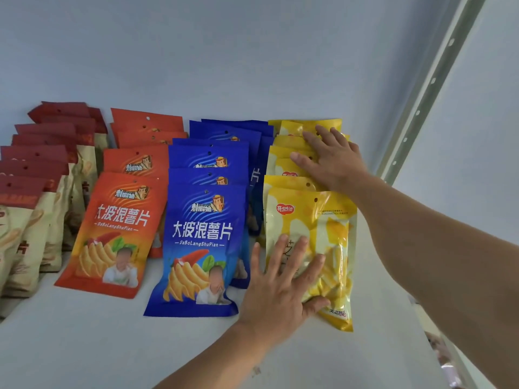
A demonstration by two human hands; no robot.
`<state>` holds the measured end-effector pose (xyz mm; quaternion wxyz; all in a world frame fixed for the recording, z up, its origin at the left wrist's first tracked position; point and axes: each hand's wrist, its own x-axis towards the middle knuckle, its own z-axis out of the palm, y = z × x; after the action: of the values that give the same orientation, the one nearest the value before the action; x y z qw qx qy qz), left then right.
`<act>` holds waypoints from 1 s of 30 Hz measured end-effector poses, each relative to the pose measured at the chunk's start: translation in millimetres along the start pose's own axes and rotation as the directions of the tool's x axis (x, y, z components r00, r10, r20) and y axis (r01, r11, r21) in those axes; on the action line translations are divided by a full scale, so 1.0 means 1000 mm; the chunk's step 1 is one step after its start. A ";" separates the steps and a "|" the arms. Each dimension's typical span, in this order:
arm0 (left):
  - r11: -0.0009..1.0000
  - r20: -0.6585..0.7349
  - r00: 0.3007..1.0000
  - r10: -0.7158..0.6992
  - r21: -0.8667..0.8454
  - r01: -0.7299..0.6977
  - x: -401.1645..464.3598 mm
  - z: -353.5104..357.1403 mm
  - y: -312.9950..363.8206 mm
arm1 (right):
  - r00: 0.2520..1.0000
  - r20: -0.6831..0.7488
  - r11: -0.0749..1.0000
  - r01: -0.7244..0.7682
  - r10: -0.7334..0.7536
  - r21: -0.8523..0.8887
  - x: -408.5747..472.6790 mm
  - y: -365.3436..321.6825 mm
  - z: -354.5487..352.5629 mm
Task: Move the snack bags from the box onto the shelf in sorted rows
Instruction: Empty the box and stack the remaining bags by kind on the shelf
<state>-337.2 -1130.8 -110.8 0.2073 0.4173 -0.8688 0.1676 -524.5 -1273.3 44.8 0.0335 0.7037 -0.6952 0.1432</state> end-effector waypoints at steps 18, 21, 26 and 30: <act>0.999 0.017 1.000 -0.019 -0.046 0.020 0.001 0.010 -0.001 | 0.973 -0.108 0.672 -0.058 0.203 0.738 -0.023 0.012 -0.019; 0.994 -0.010 1.000 -0.023 -0.103 0.022 0.001 0.005 0.000 | 0.929 -0.084 0.426 -0.083 0.360 0.901 -0.066 0.019 -0.012; 0.920 -0.093 0.962 -0.255 -0.330 0.212 0.003 -0.002 0.008 | 0.911 0.060 0.321 -0.205 0.408 0.924 -0.146 0.007 0.053; 0.690 0.170 0.843 -0.510 -0.505 0.519 0.003 -0.007 0.013 | 0.888 0.197 0.316 -0.344 0.416 0.884 -0.178 -0.001 0.085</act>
<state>-347.9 -1121.7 -104.3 0.3459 0.5706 -0.7300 -0.1482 -509.3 -1121.9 -80.9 -0.3600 0.4207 -0.6504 0.5199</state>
